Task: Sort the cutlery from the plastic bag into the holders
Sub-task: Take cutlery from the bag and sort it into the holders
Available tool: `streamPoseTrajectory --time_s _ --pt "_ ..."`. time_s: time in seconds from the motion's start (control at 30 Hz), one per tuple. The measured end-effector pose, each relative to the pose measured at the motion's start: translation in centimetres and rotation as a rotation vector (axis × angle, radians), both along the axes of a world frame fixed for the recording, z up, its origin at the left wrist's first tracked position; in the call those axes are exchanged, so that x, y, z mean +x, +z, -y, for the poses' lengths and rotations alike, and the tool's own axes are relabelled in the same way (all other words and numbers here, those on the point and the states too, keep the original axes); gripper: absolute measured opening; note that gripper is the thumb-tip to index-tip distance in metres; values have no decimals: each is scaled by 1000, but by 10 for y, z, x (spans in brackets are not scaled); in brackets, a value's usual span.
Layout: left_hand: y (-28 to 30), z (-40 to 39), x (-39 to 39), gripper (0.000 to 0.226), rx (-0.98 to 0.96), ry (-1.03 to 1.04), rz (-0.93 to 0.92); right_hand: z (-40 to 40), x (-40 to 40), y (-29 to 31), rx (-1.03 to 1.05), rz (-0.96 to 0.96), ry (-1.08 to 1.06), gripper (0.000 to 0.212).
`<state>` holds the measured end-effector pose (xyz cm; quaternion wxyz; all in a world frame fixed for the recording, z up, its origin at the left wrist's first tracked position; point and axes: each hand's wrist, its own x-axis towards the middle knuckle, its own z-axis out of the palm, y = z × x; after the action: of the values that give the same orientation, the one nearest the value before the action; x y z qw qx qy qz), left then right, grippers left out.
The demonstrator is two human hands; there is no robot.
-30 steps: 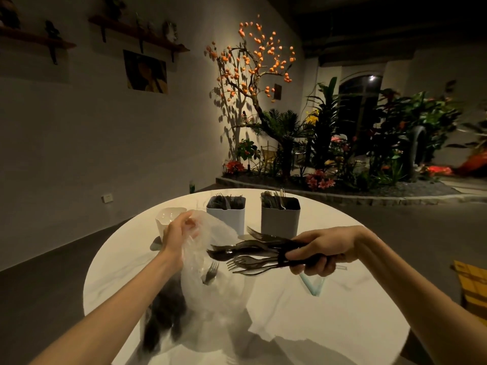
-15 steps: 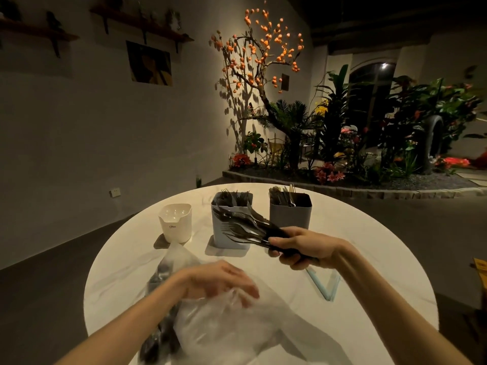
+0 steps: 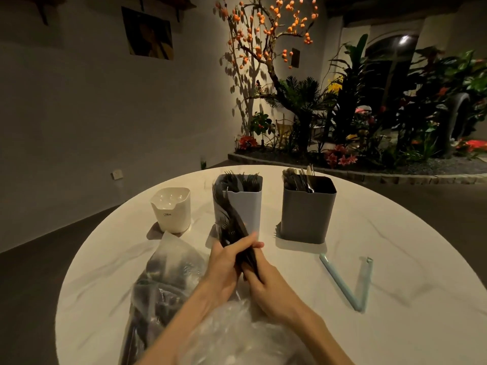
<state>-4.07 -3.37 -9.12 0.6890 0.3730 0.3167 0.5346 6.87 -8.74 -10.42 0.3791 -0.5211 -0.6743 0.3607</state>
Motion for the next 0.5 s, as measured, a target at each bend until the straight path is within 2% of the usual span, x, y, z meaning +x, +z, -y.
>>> streamPoseTrajectory --time_s 0.17,0.3,0.37,0.5 --pt "-7 -10 -1 29 17 -39 92 -2 8 9 -196 -416 23 34" --pt "-8 -13 -1 34 28 -55 140 -2 12 10 -431 -744 80 27" --pt "-10 -14 -5 37 19 -65 179 -7 11 4 -497 -828 54 30" --pt "-10 -18 -14 36 13 -46 186 -14 18 -2 -458 -810 40 22"
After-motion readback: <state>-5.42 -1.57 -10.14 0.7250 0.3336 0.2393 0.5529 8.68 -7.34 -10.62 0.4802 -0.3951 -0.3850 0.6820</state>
